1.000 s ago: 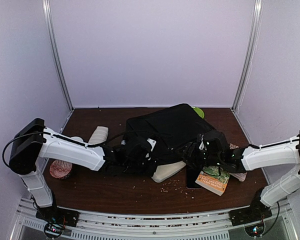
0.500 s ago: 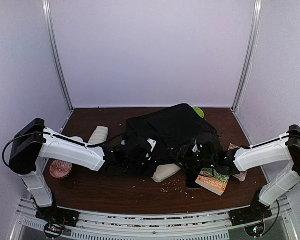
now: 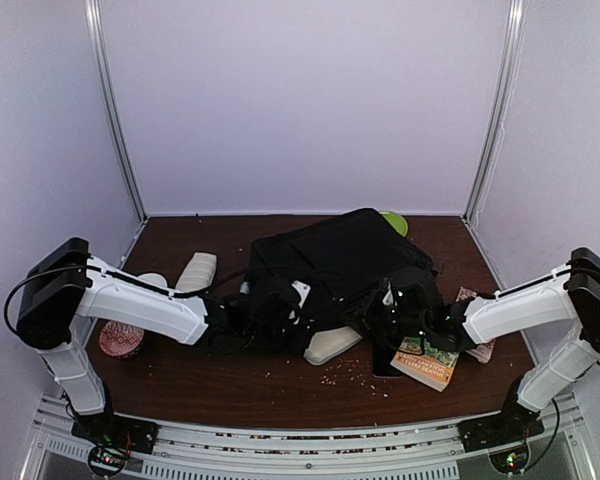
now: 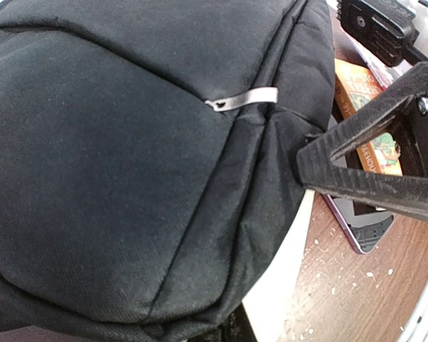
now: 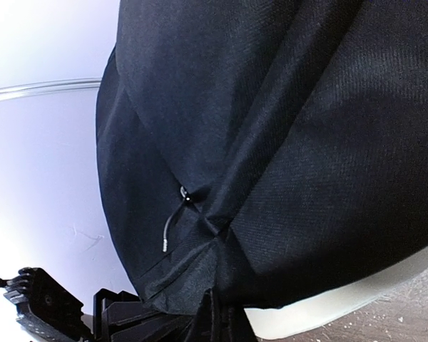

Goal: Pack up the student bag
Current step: Unzip the student bag at the center of the board.

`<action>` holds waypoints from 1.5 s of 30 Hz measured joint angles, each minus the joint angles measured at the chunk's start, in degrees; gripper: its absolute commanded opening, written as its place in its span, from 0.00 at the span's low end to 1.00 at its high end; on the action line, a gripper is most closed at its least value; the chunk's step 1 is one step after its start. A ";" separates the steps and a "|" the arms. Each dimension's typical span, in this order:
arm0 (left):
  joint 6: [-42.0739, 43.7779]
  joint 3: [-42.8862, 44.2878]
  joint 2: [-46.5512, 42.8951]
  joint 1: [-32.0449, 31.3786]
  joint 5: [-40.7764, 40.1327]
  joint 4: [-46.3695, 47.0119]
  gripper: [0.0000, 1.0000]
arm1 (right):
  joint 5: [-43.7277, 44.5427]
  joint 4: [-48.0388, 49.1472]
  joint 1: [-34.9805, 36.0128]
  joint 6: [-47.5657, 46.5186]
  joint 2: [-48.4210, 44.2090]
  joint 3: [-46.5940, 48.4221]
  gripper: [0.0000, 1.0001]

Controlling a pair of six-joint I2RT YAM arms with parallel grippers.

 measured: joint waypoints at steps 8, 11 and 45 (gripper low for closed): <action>0.24 -3.10 -3.23 -0.24 -1.20 -0.02 0.00 | 1.42 0.48 0.00 -0.15 -2.34 -1.03 0.00; 0.37 -4.04 -3.89 -0.26 -1.46 0.02 0.00 | 1.90 -0.26 -0.09 -0.52 -3.72 -1.70 0.00; 1.40 -9.53 -11.10 7.72 -0.72 -0.61 0.00 | 7.10 -21.73 -4.07 -13.70 -24.55 -4.52 0.00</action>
